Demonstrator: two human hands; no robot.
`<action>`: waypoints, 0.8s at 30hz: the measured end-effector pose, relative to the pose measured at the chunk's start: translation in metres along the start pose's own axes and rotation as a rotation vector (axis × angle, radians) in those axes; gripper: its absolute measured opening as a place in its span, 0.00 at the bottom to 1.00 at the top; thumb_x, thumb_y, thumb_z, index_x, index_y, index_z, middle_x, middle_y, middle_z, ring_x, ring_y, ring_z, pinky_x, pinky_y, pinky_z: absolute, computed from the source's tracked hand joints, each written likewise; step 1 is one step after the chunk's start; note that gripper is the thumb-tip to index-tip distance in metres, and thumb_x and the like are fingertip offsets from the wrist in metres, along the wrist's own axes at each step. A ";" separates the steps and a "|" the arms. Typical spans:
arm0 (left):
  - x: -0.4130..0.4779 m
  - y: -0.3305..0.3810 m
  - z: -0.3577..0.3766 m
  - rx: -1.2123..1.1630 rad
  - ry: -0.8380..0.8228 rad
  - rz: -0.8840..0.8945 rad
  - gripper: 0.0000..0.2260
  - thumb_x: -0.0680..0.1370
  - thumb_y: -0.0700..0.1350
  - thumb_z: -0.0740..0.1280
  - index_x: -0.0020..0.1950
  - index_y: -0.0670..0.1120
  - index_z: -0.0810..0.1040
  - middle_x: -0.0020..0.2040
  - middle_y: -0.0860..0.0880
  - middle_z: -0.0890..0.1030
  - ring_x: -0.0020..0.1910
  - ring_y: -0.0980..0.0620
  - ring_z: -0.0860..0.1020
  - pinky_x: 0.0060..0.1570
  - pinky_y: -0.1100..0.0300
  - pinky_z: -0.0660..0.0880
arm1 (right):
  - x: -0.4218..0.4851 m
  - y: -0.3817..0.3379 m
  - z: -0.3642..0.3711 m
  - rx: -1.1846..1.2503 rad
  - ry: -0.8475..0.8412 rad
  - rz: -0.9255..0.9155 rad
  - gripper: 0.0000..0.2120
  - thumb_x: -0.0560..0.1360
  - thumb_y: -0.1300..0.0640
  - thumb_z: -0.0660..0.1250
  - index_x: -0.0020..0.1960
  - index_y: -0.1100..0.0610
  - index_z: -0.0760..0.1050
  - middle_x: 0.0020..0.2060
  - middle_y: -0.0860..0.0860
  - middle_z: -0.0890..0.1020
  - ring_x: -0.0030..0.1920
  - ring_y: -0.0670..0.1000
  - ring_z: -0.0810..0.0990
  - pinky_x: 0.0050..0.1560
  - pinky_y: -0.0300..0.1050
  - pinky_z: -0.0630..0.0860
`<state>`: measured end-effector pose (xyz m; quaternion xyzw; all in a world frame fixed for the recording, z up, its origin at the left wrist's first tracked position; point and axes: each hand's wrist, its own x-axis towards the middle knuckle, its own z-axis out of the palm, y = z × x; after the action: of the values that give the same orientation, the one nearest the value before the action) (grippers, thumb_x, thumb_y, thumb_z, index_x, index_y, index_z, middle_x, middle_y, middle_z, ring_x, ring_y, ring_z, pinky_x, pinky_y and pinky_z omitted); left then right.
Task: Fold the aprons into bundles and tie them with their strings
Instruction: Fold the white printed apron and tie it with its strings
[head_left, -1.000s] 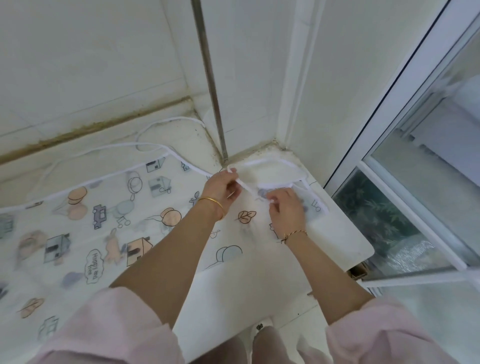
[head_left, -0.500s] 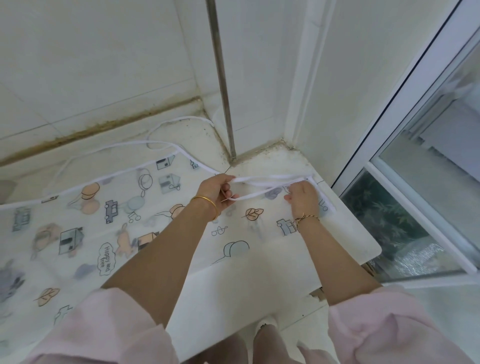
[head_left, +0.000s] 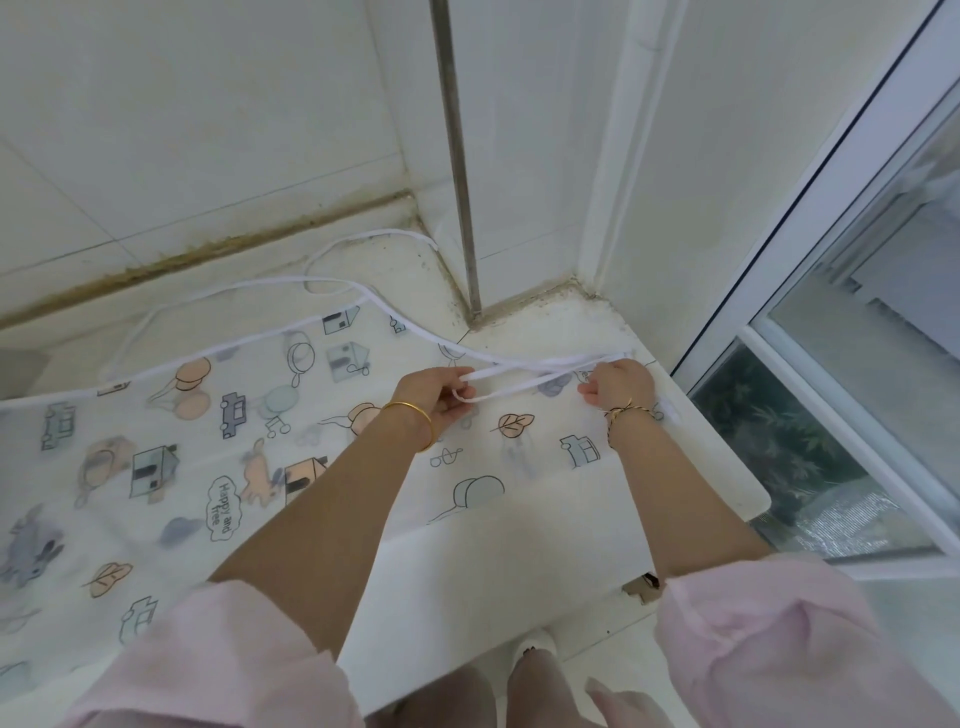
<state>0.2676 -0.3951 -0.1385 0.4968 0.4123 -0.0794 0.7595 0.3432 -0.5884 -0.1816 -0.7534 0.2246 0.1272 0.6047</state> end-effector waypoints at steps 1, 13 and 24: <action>-0.001 0.000 -0.001 -0.040 -0.010 -0.012 0.11 0.75 0.29 0.56 0.47 0.36 0.77 0.37 0.43 0.73 0.34 0.50 0.74 0.46 0.57 0.77 | 0.001 -0.001 0.000 0.039 -0.008 0.018 0.09 0.75 0.66 0.56 0.46 0.67 0.75 0.39 0.59 0.75 0.29 0.50 0.76 0.34 0.43 0.72; 0.007 -0.001 0.004 0.171 0.174 0.004 0.09 0.77 0.30 0.61 0.51 0.41 0.76 0.36 0.45 0.75 0.31 0.51 0.74 0.23 0.66 0.75 | 0.006 0.008 -0.003 0.116 0.020 0.018 0.14 0.77 0.63 0.62 0.33 0.59 0.72 0.28 0.55 0.76 0.29 0.53 0.76 0.39 0.48 0.74; 0.048 -0.016 0.012 0.323 0.559 0.183 0.09 0.72 0.35 0.63 0.33 0.44 0.73 0.36 0.45 0.77 0.44 0.40 0.80 0.46 0.46 0.80 | 0.009 0.009 -0.003 0.154 0.036 0.052 0.12 0.78 0.62 0.61 0.36 0.60 0.73 0.29 0.55 0.77 0.30 0.53 0.78 0.40 0.47 0.77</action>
<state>0.2968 -0.3986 -0.1815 0.6483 0.5406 0.0641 0.5324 0.3462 -0.5947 -0.1929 -0.7007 0.2639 0.1115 0.6534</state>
